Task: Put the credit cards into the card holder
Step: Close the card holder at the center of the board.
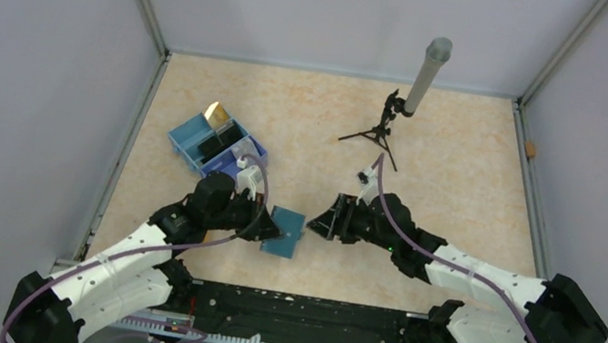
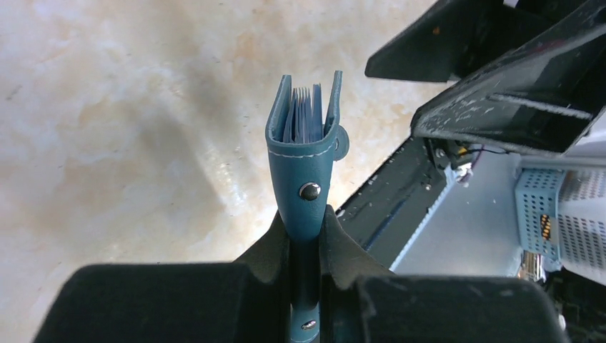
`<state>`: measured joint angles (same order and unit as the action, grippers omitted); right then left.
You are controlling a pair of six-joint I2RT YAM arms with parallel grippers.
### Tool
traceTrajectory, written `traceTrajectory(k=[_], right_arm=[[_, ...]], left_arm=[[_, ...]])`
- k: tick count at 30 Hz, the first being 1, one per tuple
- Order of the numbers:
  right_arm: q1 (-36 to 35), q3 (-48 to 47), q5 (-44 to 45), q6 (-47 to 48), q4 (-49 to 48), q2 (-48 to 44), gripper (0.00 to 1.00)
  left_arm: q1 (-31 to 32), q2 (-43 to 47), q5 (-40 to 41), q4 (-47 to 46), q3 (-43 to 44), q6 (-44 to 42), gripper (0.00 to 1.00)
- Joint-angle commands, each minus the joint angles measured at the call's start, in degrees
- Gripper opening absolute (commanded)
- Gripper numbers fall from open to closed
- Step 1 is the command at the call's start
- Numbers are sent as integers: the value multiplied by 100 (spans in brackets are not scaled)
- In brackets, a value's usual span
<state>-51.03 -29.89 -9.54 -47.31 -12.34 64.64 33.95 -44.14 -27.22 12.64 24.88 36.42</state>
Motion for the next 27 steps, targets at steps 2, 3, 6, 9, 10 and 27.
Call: traceTrajectory(k=[2,3,6,9,10,27], right_arm=[[-354,-148,670,-658,-138,542,56],[-383,-181,638,-683,-242,643,55],[-457,-226,581,-820,-544,896,52],[-515,-300,515,-885,-713,1096,48],[-536,-319,495,-903,-753,1152,47],[-659,-484,343,-1006,-852,1523,23]], left_arm=[[-11,-18,472,46,234,-32,0],[-8,-25,483,57,237,-23,0],[-11,-39,464,79,220,-2,0],[-11,-7,468,102,197,14,0],[-8,7,484,110,193,21,0],[-7,-20,559,215,210,40,0]])
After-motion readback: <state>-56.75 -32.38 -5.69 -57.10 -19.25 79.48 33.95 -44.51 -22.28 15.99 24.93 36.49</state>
